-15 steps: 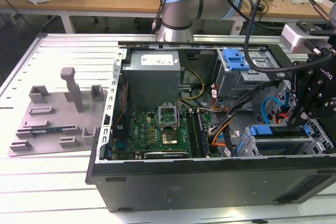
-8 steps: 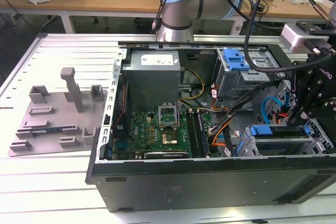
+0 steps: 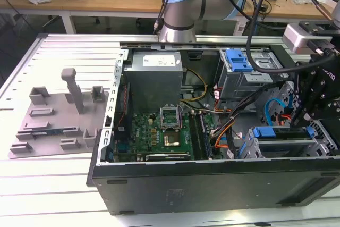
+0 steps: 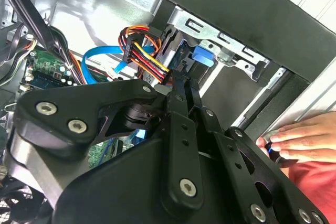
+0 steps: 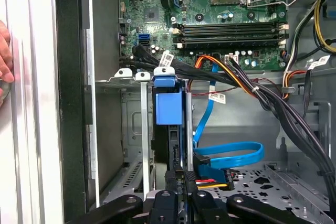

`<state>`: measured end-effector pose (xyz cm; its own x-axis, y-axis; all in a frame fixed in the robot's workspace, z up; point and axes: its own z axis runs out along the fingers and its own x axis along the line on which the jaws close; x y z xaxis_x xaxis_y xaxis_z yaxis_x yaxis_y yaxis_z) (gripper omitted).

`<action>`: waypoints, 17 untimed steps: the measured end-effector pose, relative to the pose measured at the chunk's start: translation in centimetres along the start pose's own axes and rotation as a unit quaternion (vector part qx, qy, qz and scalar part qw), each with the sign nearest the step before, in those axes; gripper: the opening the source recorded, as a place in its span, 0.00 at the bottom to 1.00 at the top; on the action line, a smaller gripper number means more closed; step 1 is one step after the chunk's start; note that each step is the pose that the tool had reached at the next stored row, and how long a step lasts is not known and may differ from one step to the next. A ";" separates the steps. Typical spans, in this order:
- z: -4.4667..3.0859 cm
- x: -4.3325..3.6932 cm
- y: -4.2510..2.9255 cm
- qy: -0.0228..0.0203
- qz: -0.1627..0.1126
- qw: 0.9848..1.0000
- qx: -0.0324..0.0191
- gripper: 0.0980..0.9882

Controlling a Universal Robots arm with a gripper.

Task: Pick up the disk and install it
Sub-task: 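Insert the first disk wire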

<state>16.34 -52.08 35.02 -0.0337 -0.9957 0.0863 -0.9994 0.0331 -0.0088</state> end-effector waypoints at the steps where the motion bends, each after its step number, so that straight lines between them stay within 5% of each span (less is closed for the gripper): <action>1: 0.00 -0.01 0.00 0.000 -0.002 1.000 0.000 0.08; 17: 0.03 -0.03 0.00 0.000 -0.009 1.000 0.001 0.08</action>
<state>16.33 -52.06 35.00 -0.0148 -0.9962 0.0863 -0.9999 0.0141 -0.0087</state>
